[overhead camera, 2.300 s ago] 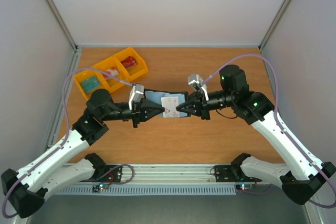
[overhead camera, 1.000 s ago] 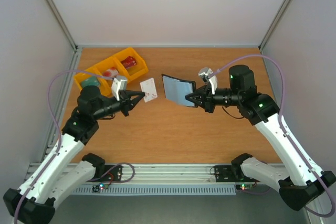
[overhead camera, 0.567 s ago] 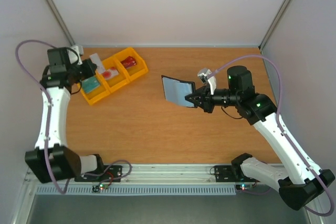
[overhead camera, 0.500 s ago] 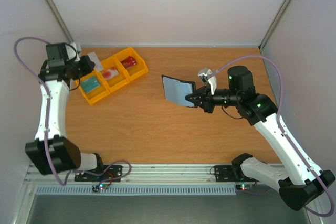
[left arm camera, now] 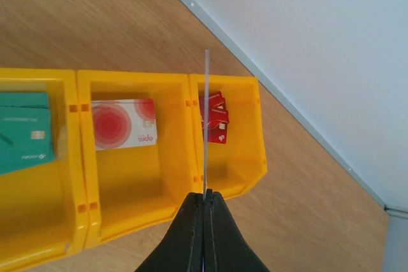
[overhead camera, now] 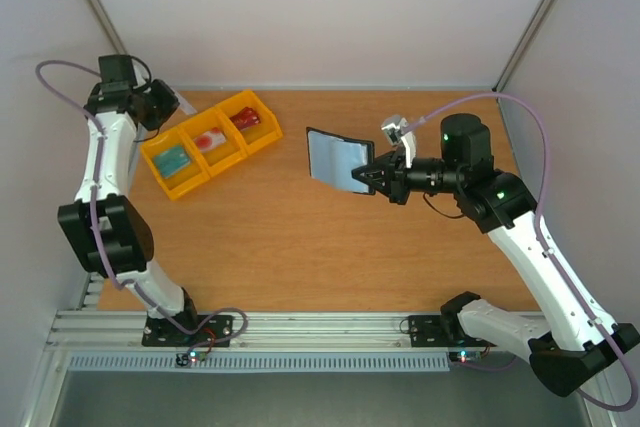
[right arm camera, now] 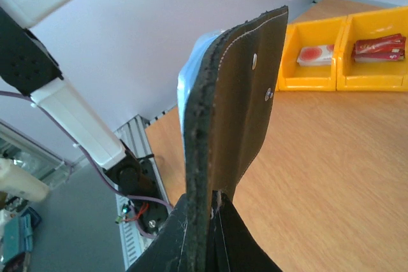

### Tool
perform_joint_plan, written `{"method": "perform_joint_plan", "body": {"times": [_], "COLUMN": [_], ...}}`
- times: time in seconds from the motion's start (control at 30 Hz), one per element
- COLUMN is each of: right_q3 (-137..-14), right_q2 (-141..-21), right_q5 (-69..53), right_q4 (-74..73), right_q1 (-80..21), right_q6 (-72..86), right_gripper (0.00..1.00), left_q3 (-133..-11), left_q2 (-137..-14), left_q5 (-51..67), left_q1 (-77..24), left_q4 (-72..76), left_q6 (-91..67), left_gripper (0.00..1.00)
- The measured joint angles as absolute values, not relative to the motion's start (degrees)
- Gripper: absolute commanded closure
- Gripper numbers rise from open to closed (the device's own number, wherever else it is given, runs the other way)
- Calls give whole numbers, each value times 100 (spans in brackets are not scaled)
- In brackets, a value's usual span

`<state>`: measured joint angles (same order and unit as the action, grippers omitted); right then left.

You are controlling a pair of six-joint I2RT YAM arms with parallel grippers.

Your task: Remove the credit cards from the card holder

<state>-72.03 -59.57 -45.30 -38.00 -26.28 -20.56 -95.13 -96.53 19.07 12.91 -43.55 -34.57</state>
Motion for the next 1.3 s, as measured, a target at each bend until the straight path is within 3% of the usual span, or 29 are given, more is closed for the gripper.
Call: {"method": "perform_joint_plan", "body": {"times": [0.13, 0.33, 0.57, 0.73, 0.9, 1.1, 1.3], "right_q3": [-7214, -7214, -7214, -7214, -7214, -7214, -7210], "right_q2": [-5961, -5961, -5961, -5959, -5927, -5955, -6005], "right_q5": [-4569, -4609, -4606, -4609, -4611, -4635, -4689], "right_q4": [-3599, -3448, -3454, -3564, -3677, -3695, -3693], "right_q1": [-2628, -2628, -2628, -2628, -2628, -2628, -2628], "right_q6": [-1737, -1485, -1487, -1531, -1573, -1643, -1647], "right_gripper": [99, 99, 99, 99, 99, 99, 99], "left_q3": [-9539, -11244, -10230, -11104, -12798, -12842, -12857], "left_q2": [-10049, -11577, -11557, -11944, -12637, -12637, -12637], "left_q5": [2532, 3227, 3968, 3745, 3133, 2687, 2224], "left_q1": [1343, 1345, 1391, 1225, 1131, 1046, 840], "left_q4": [-4143, -5085, -4963, -5723, -6641, -7491, -7577], "left_q6": [-3284, -1874, -2405, -2185, -462, 1761, 2989], "left_gripper": [100, 100, 100, 100, 100, 100, 100]}}
